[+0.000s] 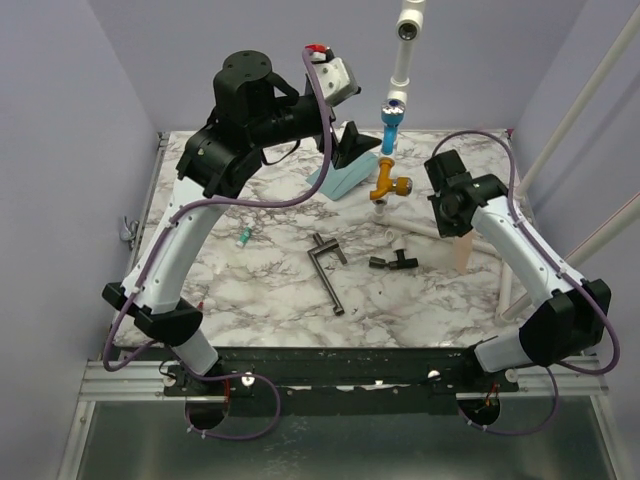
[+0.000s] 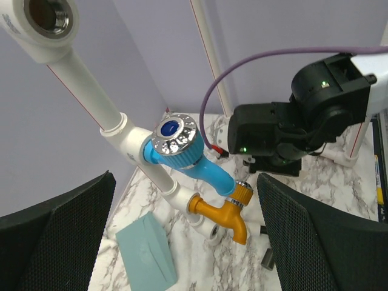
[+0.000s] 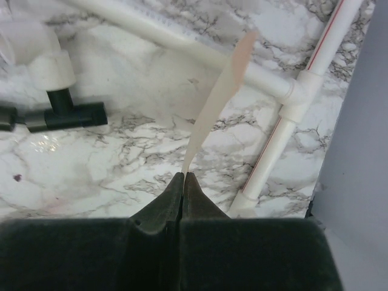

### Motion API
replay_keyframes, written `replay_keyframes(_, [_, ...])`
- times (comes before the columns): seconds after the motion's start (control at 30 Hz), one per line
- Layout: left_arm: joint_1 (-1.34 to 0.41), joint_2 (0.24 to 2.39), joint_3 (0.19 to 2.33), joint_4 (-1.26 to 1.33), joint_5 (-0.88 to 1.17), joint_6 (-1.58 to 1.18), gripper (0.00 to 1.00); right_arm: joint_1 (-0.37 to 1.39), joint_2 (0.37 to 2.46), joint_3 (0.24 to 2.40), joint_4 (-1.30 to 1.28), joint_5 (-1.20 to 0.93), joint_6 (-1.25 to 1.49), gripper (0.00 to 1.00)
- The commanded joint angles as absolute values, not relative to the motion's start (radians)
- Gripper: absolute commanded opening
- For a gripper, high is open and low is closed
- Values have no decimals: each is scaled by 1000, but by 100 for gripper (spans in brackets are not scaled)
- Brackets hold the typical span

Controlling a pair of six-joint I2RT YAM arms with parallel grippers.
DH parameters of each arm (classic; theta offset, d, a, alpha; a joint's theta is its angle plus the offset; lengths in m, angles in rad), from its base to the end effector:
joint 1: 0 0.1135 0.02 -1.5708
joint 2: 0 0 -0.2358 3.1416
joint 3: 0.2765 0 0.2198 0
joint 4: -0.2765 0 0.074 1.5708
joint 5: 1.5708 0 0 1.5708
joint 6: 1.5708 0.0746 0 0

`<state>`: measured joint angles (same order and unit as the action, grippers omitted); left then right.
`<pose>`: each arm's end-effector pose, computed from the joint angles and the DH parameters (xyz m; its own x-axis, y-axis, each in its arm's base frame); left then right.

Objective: Place the letter into the envelope and seal it

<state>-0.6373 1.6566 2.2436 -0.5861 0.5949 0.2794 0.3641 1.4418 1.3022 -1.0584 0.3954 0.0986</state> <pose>0.2314 -0.2233 0.5156 0.2608 0.0911 -0.9611 0.9064 0.3194 0.2763 0.2527 0.0655 0.2443 -0.8855 -0.2402 -0.3978 -0.1109 0.9405 -0.3211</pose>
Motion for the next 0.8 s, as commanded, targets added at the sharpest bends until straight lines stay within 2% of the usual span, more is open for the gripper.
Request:
replay_keyframes(0.0, [-641,1593,2201,-578,597,303,99,345,1449,1431,-1159,423,221,0])
replay_keyframes(0.4, [-641,1517,2119,-612,590,345,99,345,1376,1647,-1327,437,330,1])
replay_keyframes(0.77, [-643,1409,1999,-674,587,354,99,345,1252,1661,-1424,100,412,1])
